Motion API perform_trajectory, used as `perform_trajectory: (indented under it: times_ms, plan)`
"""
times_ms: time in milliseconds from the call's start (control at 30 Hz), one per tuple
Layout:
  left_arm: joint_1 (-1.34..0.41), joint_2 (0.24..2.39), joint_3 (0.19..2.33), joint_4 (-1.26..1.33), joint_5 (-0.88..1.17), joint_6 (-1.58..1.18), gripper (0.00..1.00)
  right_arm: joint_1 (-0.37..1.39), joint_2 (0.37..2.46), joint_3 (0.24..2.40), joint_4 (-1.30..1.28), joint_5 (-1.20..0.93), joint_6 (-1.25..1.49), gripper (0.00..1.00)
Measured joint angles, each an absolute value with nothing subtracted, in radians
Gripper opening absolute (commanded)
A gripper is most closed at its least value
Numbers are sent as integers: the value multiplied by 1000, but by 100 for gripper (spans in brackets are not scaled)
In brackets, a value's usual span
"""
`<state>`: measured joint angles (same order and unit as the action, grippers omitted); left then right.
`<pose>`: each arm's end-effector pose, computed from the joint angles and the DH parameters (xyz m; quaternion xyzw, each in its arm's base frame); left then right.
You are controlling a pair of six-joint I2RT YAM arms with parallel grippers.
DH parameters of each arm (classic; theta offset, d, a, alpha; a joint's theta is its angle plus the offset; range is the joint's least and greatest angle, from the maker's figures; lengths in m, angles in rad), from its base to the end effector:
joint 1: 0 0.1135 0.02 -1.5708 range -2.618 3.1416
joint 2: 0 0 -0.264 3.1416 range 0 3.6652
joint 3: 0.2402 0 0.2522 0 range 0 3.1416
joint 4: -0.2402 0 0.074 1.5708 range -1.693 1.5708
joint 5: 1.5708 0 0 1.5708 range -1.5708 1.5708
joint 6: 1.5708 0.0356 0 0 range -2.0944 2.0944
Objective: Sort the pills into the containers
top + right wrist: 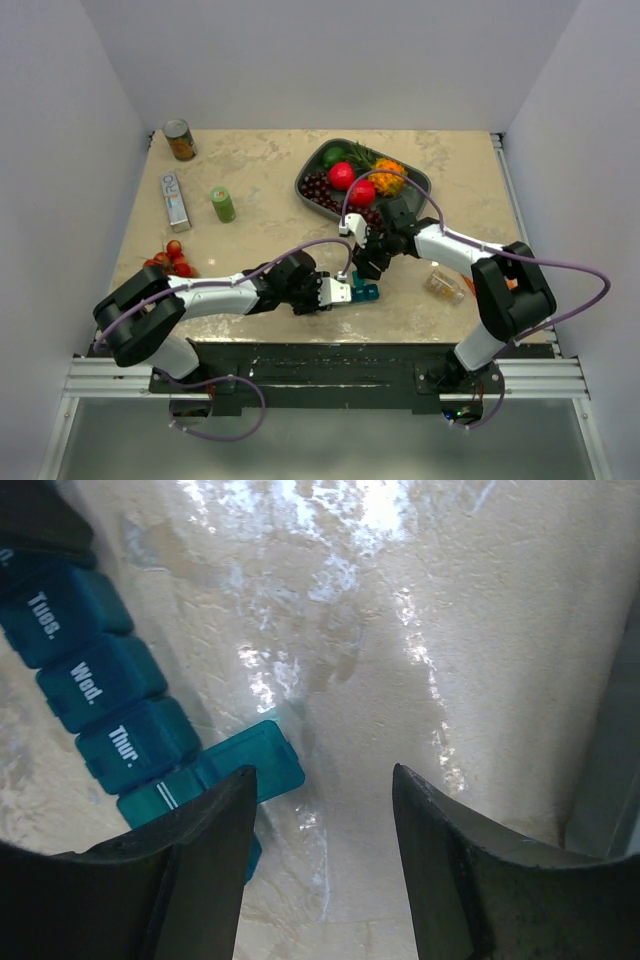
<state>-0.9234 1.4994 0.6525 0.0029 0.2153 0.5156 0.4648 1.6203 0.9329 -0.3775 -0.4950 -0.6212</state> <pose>0.1632 -0.2284 0.1517 0.6411 0.6738 -0.1699 0.3257 0.2709 0.1547 0.1760 -0.5375 0.7720 0.2175 0.2604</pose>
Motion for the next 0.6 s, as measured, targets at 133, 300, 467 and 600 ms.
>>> perform_trajectory:
  times_ms: [133,300,467,600]
  plan:
    - [-923,1507,661,4,215,516,0,472,1638,933,-352,-450,-597,57]
    - [-923,1508,662,3,215,515,0,490,1650,933,-344,-416,-593,58]
    - [-923,1508,662,3,210,513,3,493,1650,937,-357,-416,-603,66]
    - [-923,1508,664,2,195,506,27,474,1634,952,-396,-462,-628,71]
